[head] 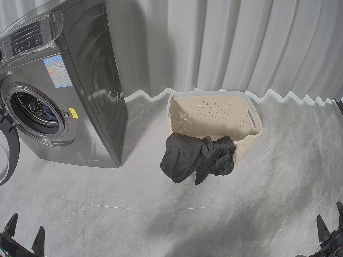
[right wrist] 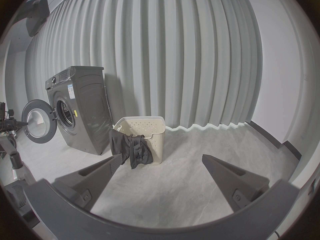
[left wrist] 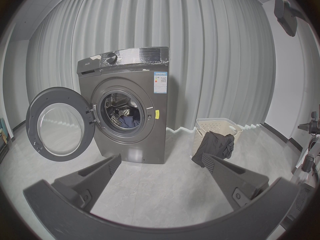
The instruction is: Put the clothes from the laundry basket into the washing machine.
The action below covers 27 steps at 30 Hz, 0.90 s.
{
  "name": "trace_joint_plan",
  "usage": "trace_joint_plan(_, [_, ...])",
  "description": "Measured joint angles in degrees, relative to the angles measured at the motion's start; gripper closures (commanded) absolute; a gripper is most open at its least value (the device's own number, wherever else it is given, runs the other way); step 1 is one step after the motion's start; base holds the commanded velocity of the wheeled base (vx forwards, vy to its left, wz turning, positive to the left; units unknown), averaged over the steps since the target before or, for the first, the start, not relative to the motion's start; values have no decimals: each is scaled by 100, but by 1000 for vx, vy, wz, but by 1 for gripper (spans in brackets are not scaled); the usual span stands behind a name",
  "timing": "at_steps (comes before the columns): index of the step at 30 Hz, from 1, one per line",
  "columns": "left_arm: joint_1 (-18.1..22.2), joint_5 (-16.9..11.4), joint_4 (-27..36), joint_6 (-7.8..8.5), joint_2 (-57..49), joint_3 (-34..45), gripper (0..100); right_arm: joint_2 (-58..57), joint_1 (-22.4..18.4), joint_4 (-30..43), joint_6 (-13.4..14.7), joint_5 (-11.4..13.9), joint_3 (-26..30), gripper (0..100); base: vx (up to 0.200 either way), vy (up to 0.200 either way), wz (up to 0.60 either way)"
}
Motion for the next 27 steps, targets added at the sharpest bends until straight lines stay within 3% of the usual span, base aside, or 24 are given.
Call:
trace_joint_plan(6, [0, -2, 0, 5, 0, 0, 0, 0, -6, -5, 6, -4, 0, 0, 200, 0, 0])
trace_joint_plan(12, [0, -2, 0, 5, 2, 0, 0, 0, -2, -2, 6, -4, 0, 0, 0, 0, 0])
trace_joint_plan(21, [0, 6, 2, -11, 7, 0, 0, 5, 0, 11, 71, -50, 0, 0, 0, -200, 0])
trace_joint_plan(27, [0, 17, 0, -17, 7, 0, 0, 5, 0, -6, 119, -139, 0, 0, 0, 0, 0])
